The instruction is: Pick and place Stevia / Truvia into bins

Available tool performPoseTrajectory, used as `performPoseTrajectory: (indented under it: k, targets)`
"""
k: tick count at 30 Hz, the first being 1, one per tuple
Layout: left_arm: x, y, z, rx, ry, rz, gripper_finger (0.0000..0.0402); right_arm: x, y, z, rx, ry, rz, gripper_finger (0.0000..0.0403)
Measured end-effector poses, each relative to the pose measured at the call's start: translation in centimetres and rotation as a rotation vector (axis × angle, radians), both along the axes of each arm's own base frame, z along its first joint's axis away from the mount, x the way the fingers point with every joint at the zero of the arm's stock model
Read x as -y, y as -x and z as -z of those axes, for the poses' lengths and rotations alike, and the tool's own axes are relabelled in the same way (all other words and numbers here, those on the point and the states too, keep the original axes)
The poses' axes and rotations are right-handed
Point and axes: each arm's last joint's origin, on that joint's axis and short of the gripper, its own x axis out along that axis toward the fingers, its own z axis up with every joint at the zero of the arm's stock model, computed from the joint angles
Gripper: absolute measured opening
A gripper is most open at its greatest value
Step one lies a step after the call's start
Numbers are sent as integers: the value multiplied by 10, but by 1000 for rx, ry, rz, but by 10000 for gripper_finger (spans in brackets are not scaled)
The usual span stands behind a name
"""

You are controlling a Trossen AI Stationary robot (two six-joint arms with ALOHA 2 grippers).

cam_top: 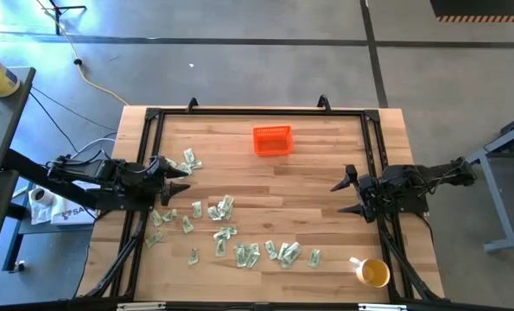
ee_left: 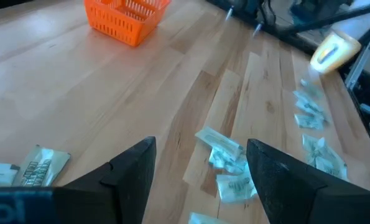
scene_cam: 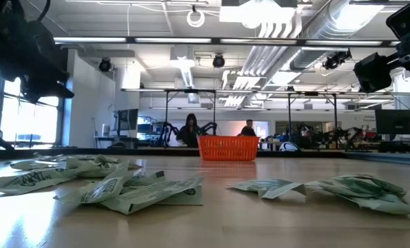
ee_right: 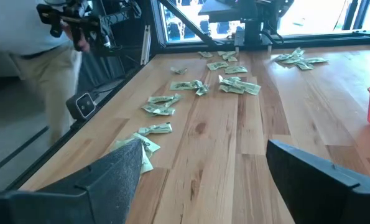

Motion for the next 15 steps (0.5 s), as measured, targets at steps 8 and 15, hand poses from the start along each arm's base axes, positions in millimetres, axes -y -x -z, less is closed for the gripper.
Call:
performPoseTrajectory:
  k: [8, 15]
  targets:
    - [-1, -5, -25, 350, 420, -159, 285, 0, 0, 0, 0, 0, 0, 332]
    - [-5, -4, -31, 479, 505, -321, 285, 0, 0, 0, -3, 1, 0, 332]
